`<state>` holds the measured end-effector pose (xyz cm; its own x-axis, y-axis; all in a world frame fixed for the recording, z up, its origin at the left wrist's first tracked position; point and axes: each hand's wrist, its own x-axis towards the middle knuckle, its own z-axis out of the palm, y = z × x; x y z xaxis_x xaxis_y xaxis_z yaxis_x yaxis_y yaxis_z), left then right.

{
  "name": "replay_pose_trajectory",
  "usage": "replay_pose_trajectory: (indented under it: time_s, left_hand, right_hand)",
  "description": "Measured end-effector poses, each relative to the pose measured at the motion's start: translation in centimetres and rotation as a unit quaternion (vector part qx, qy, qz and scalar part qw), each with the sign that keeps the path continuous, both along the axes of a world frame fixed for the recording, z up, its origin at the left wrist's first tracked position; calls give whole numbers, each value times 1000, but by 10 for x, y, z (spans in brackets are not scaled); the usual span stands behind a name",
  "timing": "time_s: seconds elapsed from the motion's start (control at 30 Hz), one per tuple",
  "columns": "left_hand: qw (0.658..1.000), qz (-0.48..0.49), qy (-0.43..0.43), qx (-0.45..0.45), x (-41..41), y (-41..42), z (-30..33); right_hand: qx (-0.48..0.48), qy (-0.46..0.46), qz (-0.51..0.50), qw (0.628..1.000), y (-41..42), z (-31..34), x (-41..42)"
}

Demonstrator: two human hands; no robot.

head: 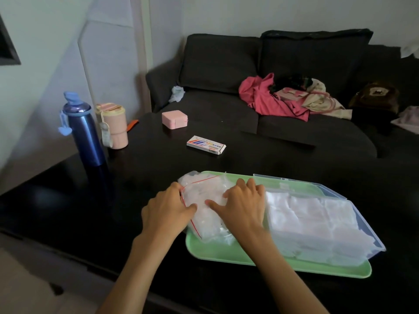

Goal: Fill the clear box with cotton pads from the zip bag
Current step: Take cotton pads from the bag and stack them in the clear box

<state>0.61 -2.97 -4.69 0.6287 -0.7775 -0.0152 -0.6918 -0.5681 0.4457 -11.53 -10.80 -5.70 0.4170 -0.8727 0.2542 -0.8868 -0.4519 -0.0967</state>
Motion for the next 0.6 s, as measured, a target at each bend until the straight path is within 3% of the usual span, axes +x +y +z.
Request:
replay_pose_trajectory:
  time_s: [0.13,0.23,0.33,0.43,0.5,0.6]
  left_hand:
    - [1000,7,-3,-15,2,3,1]
    - [998,1,-22,-57,3,4,2]
    - [985,-58,-1,-165,-1,0,10]
    - [947,-125,120,-272,-19,-5,23]
    - [929,-144,210,-267,-33,-9,30]
    - [923,-187,267,-203,-50,-19,33]
  right_hand:
    - [3,-5,29,1000,-3,-4,4]
    - [87,-123,74,986,-5,11,-12]
    - [301,-275,142,902,-9,35,-40]
    - [440,-353,177,806,-8,46,-70]
    - [460,-373,174,787,-9,48,-85]
    - [457,-389,161,784,-15,50,-104]
